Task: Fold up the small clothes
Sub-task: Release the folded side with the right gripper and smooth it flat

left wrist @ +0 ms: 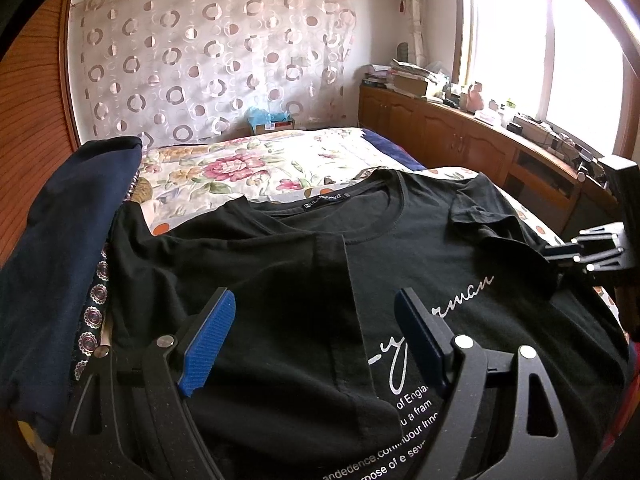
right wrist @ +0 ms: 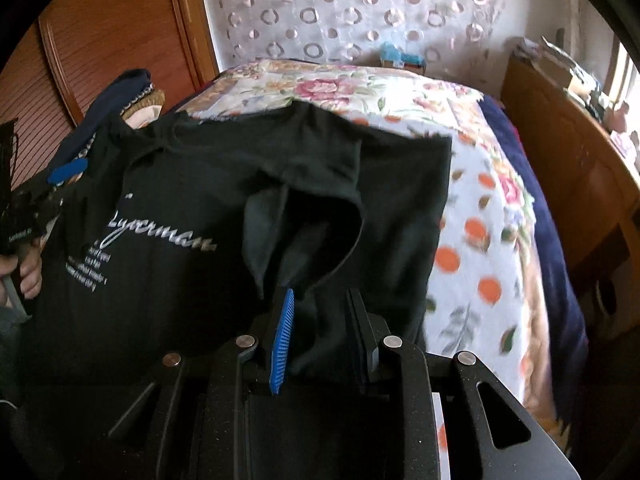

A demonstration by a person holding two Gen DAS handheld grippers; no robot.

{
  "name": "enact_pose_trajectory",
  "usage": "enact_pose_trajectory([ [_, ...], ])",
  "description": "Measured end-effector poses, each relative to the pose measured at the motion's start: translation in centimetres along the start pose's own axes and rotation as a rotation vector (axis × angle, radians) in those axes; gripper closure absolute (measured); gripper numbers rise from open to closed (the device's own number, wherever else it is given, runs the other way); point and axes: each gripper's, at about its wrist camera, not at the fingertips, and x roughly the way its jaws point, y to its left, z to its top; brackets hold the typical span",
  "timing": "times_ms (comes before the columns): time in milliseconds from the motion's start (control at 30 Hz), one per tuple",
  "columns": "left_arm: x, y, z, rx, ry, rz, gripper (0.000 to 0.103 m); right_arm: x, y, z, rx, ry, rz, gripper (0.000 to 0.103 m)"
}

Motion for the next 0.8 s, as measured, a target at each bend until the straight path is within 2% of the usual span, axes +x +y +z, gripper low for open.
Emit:
enact_pose_trajectory([
  [333,0.1,0.0,-0.2,0.0,0.002,0.003,0.02,-0.7,2.0,-0.8,-0.039,0.018,0.023,0.076],
  [433,0.0,0.0,-0.2,0.002,0.0,0.003,0.02,-0.3,2.2,-1.0,-0.062,0.017,0.038,0.092],
  [600,0.1,0.1,-0.3,0.005,-0.001,0.003,0.02,-0.4,2.8,-1.6,-0.075,0.017,0.058,0.093],
  [800,0.1,0.0,-0.3,0.006,-0.002,0.004,0.02,-1.0,2.4,-1.6,-0.067,-0.002,0.04,0.092],
])
